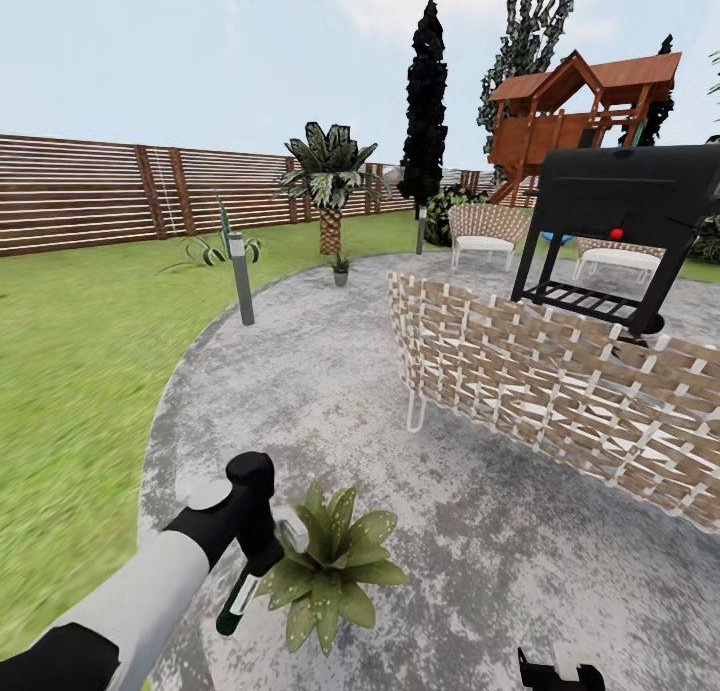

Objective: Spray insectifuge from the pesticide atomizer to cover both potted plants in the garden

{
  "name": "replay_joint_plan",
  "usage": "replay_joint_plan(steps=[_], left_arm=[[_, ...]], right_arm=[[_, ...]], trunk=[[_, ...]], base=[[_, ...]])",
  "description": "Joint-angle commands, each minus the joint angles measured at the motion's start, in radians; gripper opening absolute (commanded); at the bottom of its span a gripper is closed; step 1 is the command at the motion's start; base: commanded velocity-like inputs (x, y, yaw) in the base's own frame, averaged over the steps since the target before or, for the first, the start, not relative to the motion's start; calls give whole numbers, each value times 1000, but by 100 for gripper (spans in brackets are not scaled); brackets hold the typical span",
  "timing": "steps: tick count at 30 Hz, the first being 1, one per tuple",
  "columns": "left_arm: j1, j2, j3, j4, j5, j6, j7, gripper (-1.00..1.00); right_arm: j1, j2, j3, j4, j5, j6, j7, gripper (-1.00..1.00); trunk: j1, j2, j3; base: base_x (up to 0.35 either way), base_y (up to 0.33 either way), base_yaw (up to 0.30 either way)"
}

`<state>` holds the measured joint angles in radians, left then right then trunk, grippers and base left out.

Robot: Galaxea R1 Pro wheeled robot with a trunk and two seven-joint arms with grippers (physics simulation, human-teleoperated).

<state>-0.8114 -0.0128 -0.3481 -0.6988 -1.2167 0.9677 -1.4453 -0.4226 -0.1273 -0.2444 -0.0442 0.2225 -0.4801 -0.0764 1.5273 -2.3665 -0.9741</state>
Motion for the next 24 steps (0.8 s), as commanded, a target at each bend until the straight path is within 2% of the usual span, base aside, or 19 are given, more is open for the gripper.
replay_joint_plan(steps=[1,3,7,12,16,19,21,24], left_arm=[[0,0,-16,-2,-14,11,-11,-100],[0,-1,-32,-2,-17,12,-12,-100],[0,-1,-34,-2,-17,13,-12,-100],[0,-1,-33,-2,-17,15,-12,-100],[0,1,-36,-2,-18,17,-12,-100],[1,15,-32,-1,-26,20,-2,-100],[1,41,-27,-6,-36,23,2,-100],[-10,39,-25,-17,-68,28,25,-100]], right_arm=[[-1,0,-6,1,11,-3,-5,100],[-1,0,-6,1,11,-3,-5,100],[-1,0,-6,1,11,-2,-5,100],[-1,0,-6,1,11,-3,-5,100],[-1,0,-6,1,11,-3,-5,100],[-1,0,-6,1,11,-3,-5,100],[-1,0,-6,2,11,-3,-5,100],[-1,0,-6,2,11,-3,-5,100]], trunk=[[0,0,-1],[0,0,-1],[0,0,-5],[19,-35,-29],[19,-35,-31],[19,-35,-31],[19,-35,-31],[19,-35,-31]], base=[[7,0,0],[2,0,0],[0,0,0],[0,0,0],[0,0,0],[0,0,0],[0,0,0],[0,0,0]])
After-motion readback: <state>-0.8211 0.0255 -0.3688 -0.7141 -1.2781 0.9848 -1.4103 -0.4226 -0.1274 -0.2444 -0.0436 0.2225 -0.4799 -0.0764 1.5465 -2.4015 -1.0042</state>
